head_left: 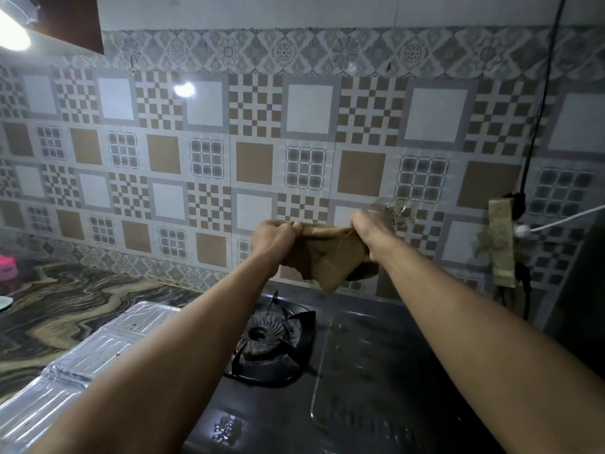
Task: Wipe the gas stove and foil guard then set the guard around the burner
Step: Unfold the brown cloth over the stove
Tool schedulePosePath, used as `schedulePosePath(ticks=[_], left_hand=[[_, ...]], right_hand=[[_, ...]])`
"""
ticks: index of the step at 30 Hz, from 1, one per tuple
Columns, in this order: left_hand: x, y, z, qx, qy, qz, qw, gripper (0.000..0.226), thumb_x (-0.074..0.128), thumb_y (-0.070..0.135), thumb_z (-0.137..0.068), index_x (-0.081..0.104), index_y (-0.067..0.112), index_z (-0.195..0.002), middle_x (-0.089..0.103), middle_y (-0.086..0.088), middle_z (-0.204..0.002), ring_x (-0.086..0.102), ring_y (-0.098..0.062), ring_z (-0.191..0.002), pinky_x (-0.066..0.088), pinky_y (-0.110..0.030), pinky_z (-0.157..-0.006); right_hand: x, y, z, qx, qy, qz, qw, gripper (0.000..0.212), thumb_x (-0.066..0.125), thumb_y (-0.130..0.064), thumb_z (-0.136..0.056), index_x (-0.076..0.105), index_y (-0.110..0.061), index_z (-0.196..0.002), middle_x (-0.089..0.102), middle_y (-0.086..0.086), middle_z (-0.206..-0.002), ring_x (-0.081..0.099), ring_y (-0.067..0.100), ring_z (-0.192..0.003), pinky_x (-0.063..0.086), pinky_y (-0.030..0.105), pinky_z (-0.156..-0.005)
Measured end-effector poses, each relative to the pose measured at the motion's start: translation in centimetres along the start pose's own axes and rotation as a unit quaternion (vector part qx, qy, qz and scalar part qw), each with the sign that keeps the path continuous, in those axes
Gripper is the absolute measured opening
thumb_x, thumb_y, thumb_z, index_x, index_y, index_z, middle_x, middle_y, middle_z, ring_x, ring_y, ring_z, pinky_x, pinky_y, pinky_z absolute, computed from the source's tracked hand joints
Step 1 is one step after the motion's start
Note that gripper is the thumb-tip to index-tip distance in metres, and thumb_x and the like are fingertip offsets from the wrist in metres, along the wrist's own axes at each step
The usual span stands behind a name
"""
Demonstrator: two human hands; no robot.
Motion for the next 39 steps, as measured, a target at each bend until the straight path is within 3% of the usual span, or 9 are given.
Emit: schedulePosePath(ticks=[4, 9, 14, 19, 24, 28, 31, 34, 39], left_hand=[[-0.5, 3.2, 0.4, 0.094, 0.069, -0.149, 0.982, 0.03, 0.059, 0.034, -0.087, 0.072, 0.01, -0.076, 0.067, -0.007, -0.073, 0.061, -0.02, -0.069, 0.049, -0.031, -0.059], [-1.7, 4.7, 0.3, 0.125, 0.1, -0.255, 0.954, 0.03, 0.054, 0.025, -0.087, 0.063, 0.011, -0.062, 0.053, -0.001, -0.055, 0.044, -0.013, -0.05, 0.033, -0.023, -0.048], [-3.8, 2.8, -1.5, 0.044, 0.084, -0.14, 0.986, 0.021, 0.059, 0.024, -0.078, 0.054, 0.013, -0.06, 0.049, -0.004, -0.06, 0.044, -0.018, -0.058, 0.036, -0.029, -0.054], [-2.9, 0.2, -1.3, -0.077, 0.023, 0.054, 0.995, 0.006, 0.059, 0.012, -0.076, 0.056, 0.008, -0.08, 0.054, -0.006, -0.077, 0.052, -0.018, -0.069, 0.043, -0.028, -0.057], [-1.1, -2.6, -0.8, -0.209, -0.036, 0.161, 0.964, 0.016, 0.059, 0.001, -0.078, 0.05, 0.005, -0.09, 0.045, -0.006, -0.069, 0.049, -0.015, -0.046, 0.044, -0.021, -0.039], [0.8, -3.9, 1.1, -0.304, -0.096, 0.203, 0.926, 0.013, 0.053, -0.004, -0.086, 0.051, -0.001, -0.098, 0.052, -0.009, -0.081, 0.052, -0.016, -0.059, 0.049, -0.02, -0.04], [2.5, -5.2, 2.3, -0.373, -0.125, 0.27, 0.879, 0.03, 0.049, -0.01, -0.084, 0.045, -0.009, -0.115, 0.056, -0.016, -0.096, 0.062, -0.022, -0.071, 0.061, -0.033, -0.056], [3.6, -5.9, 3.0, -0.387, -0.141, 0.306, 0.858, 0.028, 0.048, -0.01, -0.085, 0.043, -0.01, -0.113, 0.055, -0.018, -0.086, 0.061, -0.019, -0.068, 0.059, -0.023, -0.077], [2.8, -3.7, 1.1, -0.23, -0.082, 0.226, 0.943, 0.03, 0.05, -0.01, -0.086, 0.053, 0.008, -0.111, 0.053, -0.011, -0.098, 0.052, -0.015, -0.071, 0.044, -0.02, -0.058]], right_hand=[[-0.9, 0.2, 0.2, 0.003, 0.034, 0.117, 0.993, 0.026, 0.033, -0.023, -0.093, 0.052, -0.006, -0.087, 0.058, 0.014, -0.089, 0.061, 0.034, -0.081, 0.052, 0.033, -0.053], [-0.6, 2.3, 0.9, 0.079, -0.089, 0.222, 0.968, 0.051, 0.022, -0.026, -0.087, 0.062, 0.005, -0.093, 0.072, 0.022, -0.075, 0.072, 0.036, -0.067, 0.058, 0.043, -0.067], [-1.9, 2.0, -0.6, 0.057, -0.064, 0.106, 0.991, 0.04, 0.028, -0.027, -0.096, 0.061, -0.005, -0.092, 0.068, 0.017, -0.09, 0.066, 0.031, -0.084, 0.056, 0.046, -0.079], [-1.9, 1.6, -1.5, 0.063, -0.063, -0.138, 0.986, 0.017, 0.046, -0.018, -0.092, 0.052, -0.018, -0.076, 0.053, 0.006, -0.074, 0.057, 0.024, -0.078, 0.057, 0.043, -0.075], [-1.7, 2.0, -2.2, 0.051, -0.052, -0.17, 0.983, 0.019, 0.049, -0.002, -0.088, 0.058, -0.013, -0.075, 0.051, 0.004, -0.062, 0.052, 0.017, -0.052, 0.05, 0.03, -0.053], [-2.5, 1.8, -2.4, 0.028, 0.002, -0.161, 0.987, 0.024, 0.042, 0.002, -0.089, 0.061, -0.009, -0.078, 0.058, 0.009, -0.067, 0.058, 0.021, -0.058, 0.05, 0.028, -0.052], [-2.6, 1.5, -2.6, 0.007, 0.009, -0.186, 0.982, 0.032, 0.036, 0.0, -0.093, 0.064, -0.007, -0.106, 0.056, 0.008, -0.074, 0.055, 0.018, -0.06, 0.049, 0.024, -0.05], [-3.4, 0.8, -2.7, -0.046, 0.016, -0.165, 0.985, 0.041, 0.033, -0.004, -0.095, 0.056, -0.017, -0.127, 0.06, 0.012, -0.108, 0.059, 0.023, -0.091, 0.052, 0.035, -0.075], [-4.8, 0.8, -2.5, -0.065, 0.027, -0.123, 0.99, 0.021, 0.053, -0.014, -0.088, 0.073, -0.018, -0.083, 0.066, 0.007, -0.092, 0.06, 0.024, -0.09, 0.052, 0.04, -0.084]])
Point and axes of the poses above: each hand's wrist, its own z-axis away from the middle knuckle, its own x-axis out of the palm, y = z × x, the point moved 9 cm from there along -z, towards the middle knuckle
